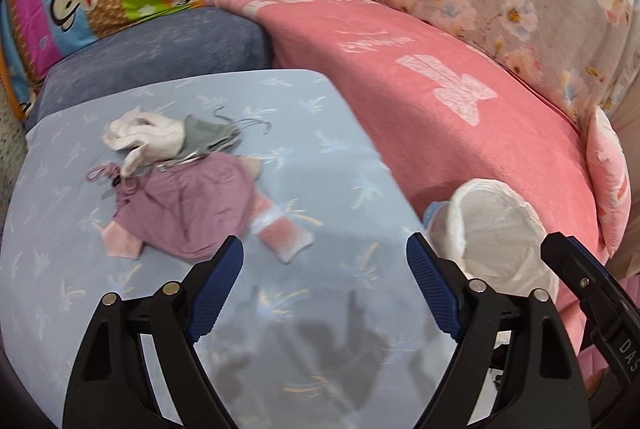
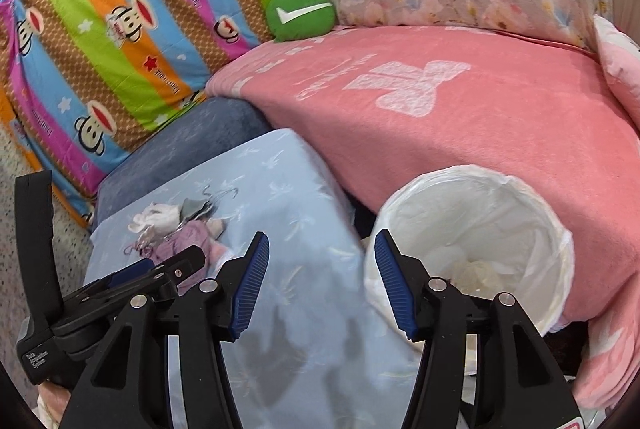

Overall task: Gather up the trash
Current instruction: 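Move both tools back over the purple pouch and pink cloth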

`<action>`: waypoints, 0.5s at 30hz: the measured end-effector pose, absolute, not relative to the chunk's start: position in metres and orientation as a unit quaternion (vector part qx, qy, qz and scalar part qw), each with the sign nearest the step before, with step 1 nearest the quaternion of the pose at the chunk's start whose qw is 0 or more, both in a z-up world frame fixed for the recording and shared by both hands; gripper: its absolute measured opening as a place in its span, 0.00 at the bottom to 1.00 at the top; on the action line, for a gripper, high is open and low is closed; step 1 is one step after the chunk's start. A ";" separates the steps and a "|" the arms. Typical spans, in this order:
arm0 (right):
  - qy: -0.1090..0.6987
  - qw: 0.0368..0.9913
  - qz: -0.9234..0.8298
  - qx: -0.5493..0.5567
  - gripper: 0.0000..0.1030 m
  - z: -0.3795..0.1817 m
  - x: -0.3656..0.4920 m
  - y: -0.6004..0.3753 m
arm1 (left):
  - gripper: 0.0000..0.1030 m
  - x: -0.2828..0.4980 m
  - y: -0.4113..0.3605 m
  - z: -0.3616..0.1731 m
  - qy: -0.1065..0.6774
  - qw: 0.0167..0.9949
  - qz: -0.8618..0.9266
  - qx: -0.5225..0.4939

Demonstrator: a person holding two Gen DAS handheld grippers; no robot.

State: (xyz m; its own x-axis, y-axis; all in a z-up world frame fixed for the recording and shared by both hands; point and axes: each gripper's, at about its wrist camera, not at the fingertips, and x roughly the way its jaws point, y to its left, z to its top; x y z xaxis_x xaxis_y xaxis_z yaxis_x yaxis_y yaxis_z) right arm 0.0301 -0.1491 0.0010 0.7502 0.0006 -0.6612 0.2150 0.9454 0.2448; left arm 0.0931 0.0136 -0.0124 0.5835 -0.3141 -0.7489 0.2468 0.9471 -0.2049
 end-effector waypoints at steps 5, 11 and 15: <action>0.363 0.920 -0.037 0.141 0.53 -0.007 0.044 -0.118 | 0.78 0.095 0.052 -0.021 0.431 0.892 -0.126 -0.050; 0.382 0.914 -0.010 0.133 0.53 -0.017 0.066 -0.083 | 0.78 0.104 0.096 -0.034 0.443 0.889 -0.089 -0.074; 0.398 0.909 0.009 0.128 0.53 -0.027 0.085 -0.057 | 0.78 0.109 0.126 -0.043 0.446 0.888 -0.068 -0.089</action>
State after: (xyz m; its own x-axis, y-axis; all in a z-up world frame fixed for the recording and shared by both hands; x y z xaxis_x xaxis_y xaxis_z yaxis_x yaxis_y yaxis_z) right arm 0.0854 -0.0566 -0.0271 0.6835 0.1180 -0.7204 0.0851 0.9672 0.2392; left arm 0.1091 0.1263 -0.0428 0.5923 -0.1997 -0.7806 0.0402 0.9749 -0.2189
